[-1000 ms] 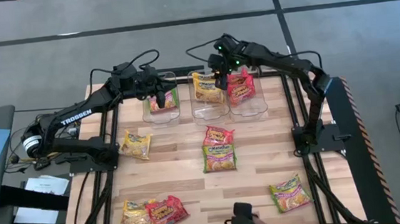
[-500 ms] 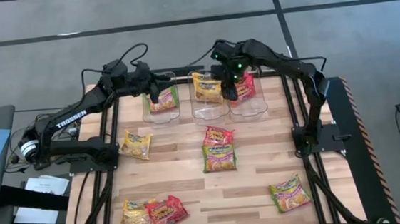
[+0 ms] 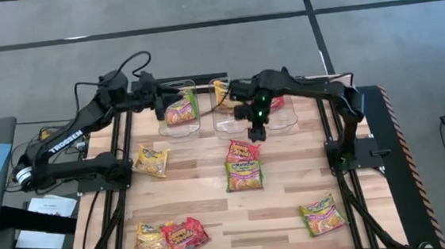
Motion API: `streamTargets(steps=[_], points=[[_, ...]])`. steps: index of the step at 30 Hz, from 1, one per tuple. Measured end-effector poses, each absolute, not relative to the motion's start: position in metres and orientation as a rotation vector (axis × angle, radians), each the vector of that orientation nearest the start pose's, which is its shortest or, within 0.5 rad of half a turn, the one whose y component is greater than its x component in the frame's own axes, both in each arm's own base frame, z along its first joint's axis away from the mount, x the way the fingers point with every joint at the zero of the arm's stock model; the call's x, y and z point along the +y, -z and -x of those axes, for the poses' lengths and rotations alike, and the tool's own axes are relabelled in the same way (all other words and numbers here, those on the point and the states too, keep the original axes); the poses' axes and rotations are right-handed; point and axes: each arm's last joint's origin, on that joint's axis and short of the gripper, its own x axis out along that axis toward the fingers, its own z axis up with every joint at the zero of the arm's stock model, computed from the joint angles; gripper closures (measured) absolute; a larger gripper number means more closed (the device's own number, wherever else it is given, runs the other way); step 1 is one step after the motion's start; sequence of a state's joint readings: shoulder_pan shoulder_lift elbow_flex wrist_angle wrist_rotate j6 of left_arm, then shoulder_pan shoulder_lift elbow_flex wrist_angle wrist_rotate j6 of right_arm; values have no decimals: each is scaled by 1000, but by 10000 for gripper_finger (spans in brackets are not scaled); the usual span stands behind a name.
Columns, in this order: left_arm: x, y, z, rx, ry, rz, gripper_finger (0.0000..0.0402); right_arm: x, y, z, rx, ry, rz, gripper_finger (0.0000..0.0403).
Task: Sort Maruchan noodles
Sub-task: Put the green noodle pack into the left transparent bin
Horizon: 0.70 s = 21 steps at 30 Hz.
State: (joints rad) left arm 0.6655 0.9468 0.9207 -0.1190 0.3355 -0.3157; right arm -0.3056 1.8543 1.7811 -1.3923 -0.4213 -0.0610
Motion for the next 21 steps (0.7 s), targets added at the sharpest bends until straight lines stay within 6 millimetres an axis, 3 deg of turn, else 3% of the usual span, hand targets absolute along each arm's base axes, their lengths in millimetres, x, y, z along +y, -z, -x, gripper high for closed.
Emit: streamTargets(steps=[9,21], points=[[114,-352,-165,152,-269,432,230,-26,-261,-345,1538,-195,-466,175],[113,-346,-164,207,-249,447,230,60,-212,-305,1909,-191,-436,175]])
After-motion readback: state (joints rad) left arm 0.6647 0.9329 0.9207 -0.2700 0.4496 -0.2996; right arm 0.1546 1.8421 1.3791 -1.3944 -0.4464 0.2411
